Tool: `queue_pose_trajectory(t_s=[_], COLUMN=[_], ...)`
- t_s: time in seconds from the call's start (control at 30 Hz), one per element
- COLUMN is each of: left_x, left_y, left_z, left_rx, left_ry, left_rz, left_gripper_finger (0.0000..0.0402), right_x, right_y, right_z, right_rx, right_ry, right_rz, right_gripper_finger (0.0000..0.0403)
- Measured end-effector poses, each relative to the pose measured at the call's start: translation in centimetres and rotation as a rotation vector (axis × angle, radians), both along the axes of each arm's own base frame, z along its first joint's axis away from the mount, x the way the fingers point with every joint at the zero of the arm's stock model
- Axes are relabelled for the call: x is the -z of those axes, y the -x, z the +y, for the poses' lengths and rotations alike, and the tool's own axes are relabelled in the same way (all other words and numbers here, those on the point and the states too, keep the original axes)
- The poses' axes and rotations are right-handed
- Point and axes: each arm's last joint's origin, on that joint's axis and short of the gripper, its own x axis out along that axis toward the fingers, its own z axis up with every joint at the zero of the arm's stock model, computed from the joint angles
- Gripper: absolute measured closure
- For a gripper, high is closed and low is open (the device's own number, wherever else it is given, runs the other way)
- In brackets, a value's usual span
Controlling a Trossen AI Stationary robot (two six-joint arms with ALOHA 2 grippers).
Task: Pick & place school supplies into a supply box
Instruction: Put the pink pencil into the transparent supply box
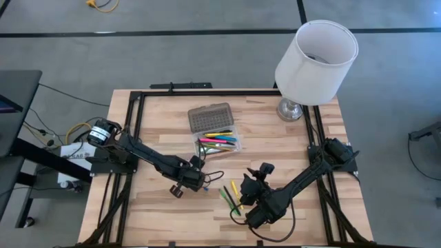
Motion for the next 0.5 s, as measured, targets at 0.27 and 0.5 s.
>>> queue_pose_trajectory(t_s=[0.27,0.5], left_x=[0.01,-0.19], left_y=[-0.08,-0.32], left_z=[-0.52,-0.64], left_rx=[-0.026,-0.061], left_ry=[-0.146,-0.222], left_rz=[-0.078,-0.143], left_gripper_finger=[0.0383,0.0383], right_x=[-0.01,-0.02], right_y=[-0.01,-0.01], right_z=[0.0,-0.01], right_rx=[0.0,0.0], right_ry=[0.0,0.0], right_rz=[-0.001,-0.001], right_gripper_finger=[0.0282,0.0282])
